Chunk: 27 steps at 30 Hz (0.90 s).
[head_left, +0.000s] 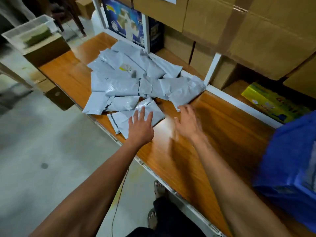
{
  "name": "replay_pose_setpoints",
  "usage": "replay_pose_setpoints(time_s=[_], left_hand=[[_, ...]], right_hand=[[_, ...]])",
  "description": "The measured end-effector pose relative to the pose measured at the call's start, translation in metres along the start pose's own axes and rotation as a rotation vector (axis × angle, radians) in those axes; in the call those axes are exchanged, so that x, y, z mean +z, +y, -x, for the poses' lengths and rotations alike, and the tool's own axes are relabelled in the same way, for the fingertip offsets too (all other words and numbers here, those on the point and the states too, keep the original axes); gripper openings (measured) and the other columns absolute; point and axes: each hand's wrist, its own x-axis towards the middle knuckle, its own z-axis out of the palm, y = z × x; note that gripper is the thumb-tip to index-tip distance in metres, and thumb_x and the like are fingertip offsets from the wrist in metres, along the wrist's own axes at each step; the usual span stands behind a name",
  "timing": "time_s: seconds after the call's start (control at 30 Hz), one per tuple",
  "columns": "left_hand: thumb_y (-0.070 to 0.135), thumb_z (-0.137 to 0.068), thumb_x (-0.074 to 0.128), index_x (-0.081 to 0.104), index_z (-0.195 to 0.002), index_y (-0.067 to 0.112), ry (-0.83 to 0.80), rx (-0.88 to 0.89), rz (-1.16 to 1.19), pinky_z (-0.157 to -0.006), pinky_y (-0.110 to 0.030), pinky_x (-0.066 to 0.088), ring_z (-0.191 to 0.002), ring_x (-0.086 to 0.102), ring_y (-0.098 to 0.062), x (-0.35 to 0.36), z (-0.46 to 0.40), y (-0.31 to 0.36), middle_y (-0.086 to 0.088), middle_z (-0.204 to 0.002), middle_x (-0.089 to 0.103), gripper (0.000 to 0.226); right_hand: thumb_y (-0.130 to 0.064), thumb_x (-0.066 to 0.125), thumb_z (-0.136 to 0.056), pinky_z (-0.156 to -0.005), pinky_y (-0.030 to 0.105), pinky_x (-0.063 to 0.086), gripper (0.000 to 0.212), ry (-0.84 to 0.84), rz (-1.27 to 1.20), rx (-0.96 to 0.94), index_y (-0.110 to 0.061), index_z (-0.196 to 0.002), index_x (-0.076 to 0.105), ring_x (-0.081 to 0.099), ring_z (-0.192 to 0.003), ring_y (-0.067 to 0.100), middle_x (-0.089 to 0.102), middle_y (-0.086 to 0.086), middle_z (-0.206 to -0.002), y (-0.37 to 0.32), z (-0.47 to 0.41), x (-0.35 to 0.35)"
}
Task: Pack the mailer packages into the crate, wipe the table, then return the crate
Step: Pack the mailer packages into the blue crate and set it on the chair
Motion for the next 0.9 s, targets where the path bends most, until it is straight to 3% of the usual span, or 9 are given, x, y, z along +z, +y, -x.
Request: replay_pose_setpoints(time_s=[0.13, 0.3, 0.37, 0.47, 0.6, 0.67, 0.73, 0.8, 0.9], left_hand=[[0.038, -0.104, 0.048, 0.004, -0.169, 0.032, -0.036, -0.004, -0.049, -0.128, -0.066, 0.011, -0.16, 0.003, -0.049, 0.024, -0.028, 0.005, -0.015, -0.176, -0.012, 0.079], [0.043, -0.105, 0.049, 0.015, -0.169, 0.025, 0.065, -0.013, -0.037, -0.123, -0.063, 0.022, -0.153, 0.024, -0.052, 0.043, -0.048, 0.038, -0.019, -0.177, -0.002, 0.074], [0.05, -0.105, 0.048, 0.016, -0.169, 0.022, 0.077, -0.008, -0.029, -0.119, -0.062, 0.026, -0.148, 0.029, -0.05, 0.046, -0.054, 0.049, -0.019, -0.176, -0.002, 0.077], [0.061, -0.106, 0.037, 0.012, -0.169, 0.019, 0.059, 0.006, -0.02, -0.116, -0.059, 0.03, -0.143, 0.034, -0.048, 0.048, -0.056, 0.063, -0.022, -0.176, 0.0, 0.08], [0.073, -0.104, 0.023, 0.014, -0.169, 0.018, 0.062, 0.029, -0.007, -0.114, -0.057, 0.034, -0.144, 0.036, -0.044, 0.055, -0.057, 0.066, -0.022, -0.176, 0.002, 0.085], [0.073, -0.103, 0.027, 0.014, -0.169, 0.02, 0.074, 0.082, 0.01, -0.12, -0.059, 0.03, -0.153, 0.025, -0.046, 0.059, -0.062, 0.066, -0.018, -0.176, -0.009, 0.086], [0.07, -0.104, 0.032, 0.005, -0.171, 0.026, 0.068, 0.144, 0.054, -0.125, -0.061, 0.022, -0.16, 0.01, -0.047, 0.063, -0.067, 0.067, -0.013, -0.176, -0.018, 0.084], [0.066, -0.106, 0.032, -0.003, -0.17, 0.03, 0.058, 0.167, 0.076, -0.128, -0.061, 0.019, -0.162, -0.002, -0.045, 0.067, -0.068, 0.069, -0.01, -0.177, -0.018, 0.081], [0.061, -0.11, 0.027, -0.003, -0.17, 0.031, 0.069, 0.139, 0.096, -0.13, -0.058, 0.015, -0.163, -0.01, -0.04, 0.072, -0.062, 0.076, -0.007, -0.178, -0.014, 0.074]], right_hand=[[-0.04, 0.058, -0.104, -0.12, 0.054, 0.032, 0.068, -0.055, 0.02, 0.044, -0.017, -0.162, 0.032, 0.029, -0.15, 0.038, 0.025, 0.012, -0.168, 0.014, -0.066, 0.02], [-0.052, 0.052, -0.105, -0.125, 0.06, 0.02, 0.076, -0.067, 0.088, 0.037, -0.025, -0.169, 0.019, 0.009, -0.159, 0.043, 0.005, 0.008, -0.177, 0.043, -0.12, 0.046], [-0.054, 0.046, -0.106, -0.123, 0.06, 0.023, 0.063, -0.038, 0.09, 0.044, -0.026, -0.162, 0.037, 0.016, -0.157, 0.041, 0.019, 0.009, -0.174, 0.051, -0.123, 0.052], [-0.052, 0.043, -0.105, -0.11, 0.052, 0.037, 0.045, 0.105, 0.136, 0.04, -0.022, -0.128, 0.067, 0.04, -0.14, 0.032, 0.051, 0.007, -0.146, 0.061, -0.104, 0.059], [-0.042, 0.051, -0.102, -0.092, 0.046, 0.039, 0.028, 0.245, 0.199, 0.036, -0.022, -0.11, 0.068, 0.054, -0.115, 0.027, 0.063, 0.005, -0.117, 0.07, -0.078, 0.066], [-0.042, 0.058, -0.097, -0.087, 0.046, 0.038, 0.03, 0.284, 0.19, 0.099, -0.022, -0.118, 0.065, 0.054, -0.114, 0.029, 0.06, 0.007, -0.121, 0.075, -0.083, 0.064], [-0.048, 0.066, -0.091, -0.098, 0.051, 0.038, 0.057, 0.21, 0.197, 0.208, -0.024, -0.142, 0.054, 0.044, -0.135, 0.037, 0.046, 0.013, -0.148, 0.078, -0.091, 0.061], [-0.053, 0.064, -0.092, -0.115, 0.062, 0.03, 0.08, 0.039, 0.189, 0.274, -0.03, -0.162, 0.033, 0.017, -0.155, 0.044, 0.015, 0.012, -0.171, 0.08, -0.098, 0.059], [-0.052, 0.058, -0.097, -0.122, 0.065, 0.026, 0.081, -0.1, 0.169, 0.267, -0.032, -0.167, 0.021, -0.004, -0.16, 0.044, -0.006, 0.005, -0.177, 0.08, -0.093, 0.059]])
